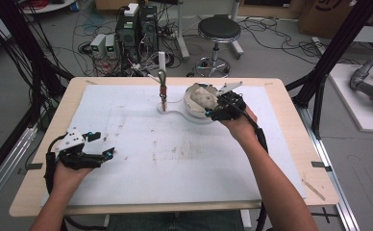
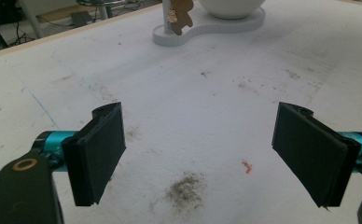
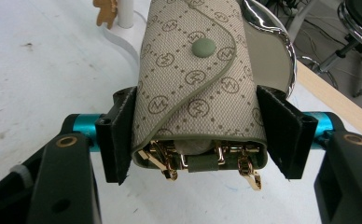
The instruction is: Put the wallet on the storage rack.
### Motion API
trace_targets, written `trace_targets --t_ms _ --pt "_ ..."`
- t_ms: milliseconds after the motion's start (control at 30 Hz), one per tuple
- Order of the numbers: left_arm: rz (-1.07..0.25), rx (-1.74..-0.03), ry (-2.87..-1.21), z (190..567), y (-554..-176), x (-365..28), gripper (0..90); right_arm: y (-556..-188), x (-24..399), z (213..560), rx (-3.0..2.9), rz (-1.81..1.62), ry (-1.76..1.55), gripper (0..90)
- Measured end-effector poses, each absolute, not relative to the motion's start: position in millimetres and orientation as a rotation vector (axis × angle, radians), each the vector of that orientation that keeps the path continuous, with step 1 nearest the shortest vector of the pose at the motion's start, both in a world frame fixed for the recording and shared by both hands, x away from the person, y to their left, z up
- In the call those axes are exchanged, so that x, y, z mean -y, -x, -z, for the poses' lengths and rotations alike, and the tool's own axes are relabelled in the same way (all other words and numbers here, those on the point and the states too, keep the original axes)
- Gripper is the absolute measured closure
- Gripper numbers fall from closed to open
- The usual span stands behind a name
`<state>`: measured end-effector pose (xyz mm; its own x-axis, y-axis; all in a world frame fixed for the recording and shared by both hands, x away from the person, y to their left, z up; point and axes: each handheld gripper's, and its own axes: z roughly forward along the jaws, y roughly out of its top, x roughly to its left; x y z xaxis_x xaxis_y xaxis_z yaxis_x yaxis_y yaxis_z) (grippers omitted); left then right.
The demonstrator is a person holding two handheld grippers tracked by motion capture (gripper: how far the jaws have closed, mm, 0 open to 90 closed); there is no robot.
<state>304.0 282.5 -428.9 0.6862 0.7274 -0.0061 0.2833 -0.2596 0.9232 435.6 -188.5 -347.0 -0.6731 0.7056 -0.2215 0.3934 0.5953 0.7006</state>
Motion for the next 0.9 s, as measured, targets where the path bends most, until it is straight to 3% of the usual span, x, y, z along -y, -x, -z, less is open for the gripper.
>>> trace_targets --t_ms 900 --pt "-0.527 -0.808 -1.831 429.5 -300.4 -286.9 17.1 -469.1 166.9 365.9 -2.327 -0.688 -0.939 33.8"
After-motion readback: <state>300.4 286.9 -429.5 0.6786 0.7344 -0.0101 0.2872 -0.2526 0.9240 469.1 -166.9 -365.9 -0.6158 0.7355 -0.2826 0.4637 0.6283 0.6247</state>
